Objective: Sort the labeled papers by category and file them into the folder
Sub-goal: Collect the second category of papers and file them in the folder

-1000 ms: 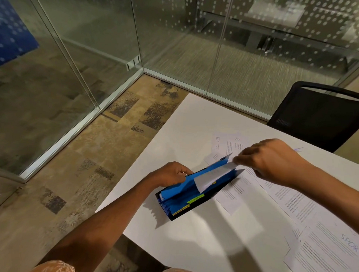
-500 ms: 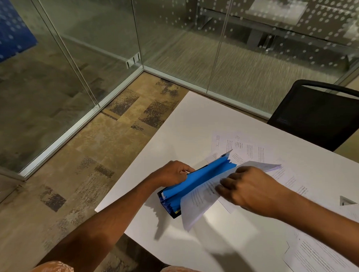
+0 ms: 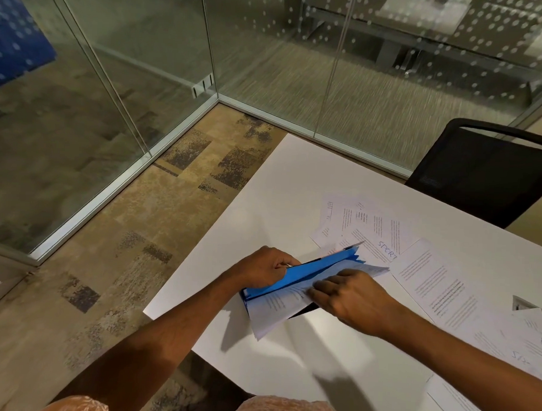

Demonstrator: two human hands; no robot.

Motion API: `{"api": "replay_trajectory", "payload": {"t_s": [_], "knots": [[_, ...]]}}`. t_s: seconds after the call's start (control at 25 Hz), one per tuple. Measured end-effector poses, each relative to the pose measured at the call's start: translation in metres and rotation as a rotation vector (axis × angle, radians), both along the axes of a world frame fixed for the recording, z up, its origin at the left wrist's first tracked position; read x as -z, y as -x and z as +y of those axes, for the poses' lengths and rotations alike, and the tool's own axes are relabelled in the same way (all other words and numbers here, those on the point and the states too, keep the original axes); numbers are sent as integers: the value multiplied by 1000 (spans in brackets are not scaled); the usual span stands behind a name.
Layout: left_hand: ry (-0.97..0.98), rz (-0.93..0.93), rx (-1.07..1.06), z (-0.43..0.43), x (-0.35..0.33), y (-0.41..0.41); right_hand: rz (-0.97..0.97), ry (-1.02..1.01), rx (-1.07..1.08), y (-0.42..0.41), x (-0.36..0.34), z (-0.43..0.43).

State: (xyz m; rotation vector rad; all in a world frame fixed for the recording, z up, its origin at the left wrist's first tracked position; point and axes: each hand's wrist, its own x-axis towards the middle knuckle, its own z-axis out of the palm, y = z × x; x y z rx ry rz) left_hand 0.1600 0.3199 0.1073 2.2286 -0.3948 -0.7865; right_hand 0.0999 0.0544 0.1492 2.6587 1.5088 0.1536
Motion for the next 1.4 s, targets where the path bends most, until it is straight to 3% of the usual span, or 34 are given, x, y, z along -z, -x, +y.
{"api": "replay_trajectory", "payload": {"t_s": [0.64, 0.92, 1.4], "knots": [[11, -22, 41, 0, 9, 12, 177, 176, 159, 4, 66, -4], [38, -63, 27, -3, 7, 19, 146, 229, 177, 8, 77, -5], [126, -149, -110, 6, 15, 24, 199, 65, 214, -1, 67, 3]]}}
